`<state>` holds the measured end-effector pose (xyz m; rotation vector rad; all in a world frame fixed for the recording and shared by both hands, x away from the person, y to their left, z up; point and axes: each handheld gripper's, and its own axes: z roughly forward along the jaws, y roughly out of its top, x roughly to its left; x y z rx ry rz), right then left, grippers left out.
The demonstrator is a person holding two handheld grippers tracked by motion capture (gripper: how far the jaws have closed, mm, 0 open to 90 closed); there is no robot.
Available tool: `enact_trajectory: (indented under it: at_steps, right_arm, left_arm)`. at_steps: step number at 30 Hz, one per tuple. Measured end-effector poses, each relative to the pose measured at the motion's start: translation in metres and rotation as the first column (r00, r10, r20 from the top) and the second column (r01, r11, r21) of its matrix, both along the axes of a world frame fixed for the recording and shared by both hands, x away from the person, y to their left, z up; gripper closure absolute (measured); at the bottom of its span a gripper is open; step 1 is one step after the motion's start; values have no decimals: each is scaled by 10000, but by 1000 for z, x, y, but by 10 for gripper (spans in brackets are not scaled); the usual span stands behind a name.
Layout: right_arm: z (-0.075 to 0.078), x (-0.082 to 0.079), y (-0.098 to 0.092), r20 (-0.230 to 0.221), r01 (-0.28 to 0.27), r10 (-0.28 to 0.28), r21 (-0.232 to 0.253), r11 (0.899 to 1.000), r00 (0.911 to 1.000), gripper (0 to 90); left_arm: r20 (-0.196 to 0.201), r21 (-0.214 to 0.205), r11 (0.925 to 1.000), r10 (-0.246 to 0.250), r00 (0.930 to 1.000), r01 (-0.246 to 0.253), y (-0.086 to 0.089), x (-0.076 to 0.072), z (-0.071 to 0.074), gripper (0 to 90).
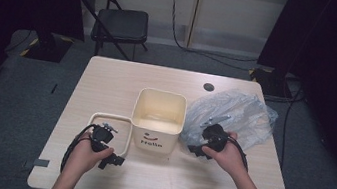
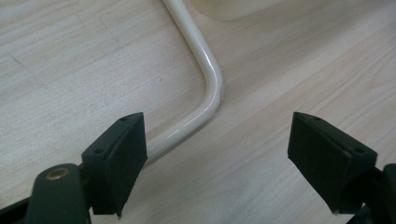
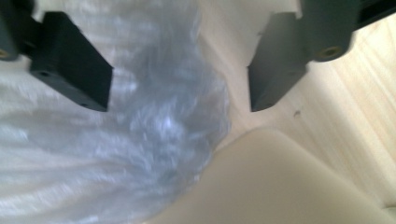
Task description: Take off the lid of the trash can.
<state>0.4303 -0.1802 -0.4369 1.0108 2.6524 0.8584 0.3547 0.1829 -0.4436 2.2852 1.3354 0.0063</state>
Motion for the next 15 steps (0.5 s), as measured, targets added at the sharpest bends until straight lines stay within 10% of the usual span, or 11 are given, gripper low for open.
enact_trajectory:
  at_steps: [15]
  right_arm:
    - [-28,27,26,-1092,451,-605,-1391,9893,9922,538]
  left_arm:
    - [70,-64,9999,-118,9999,119,3,0,6,189]
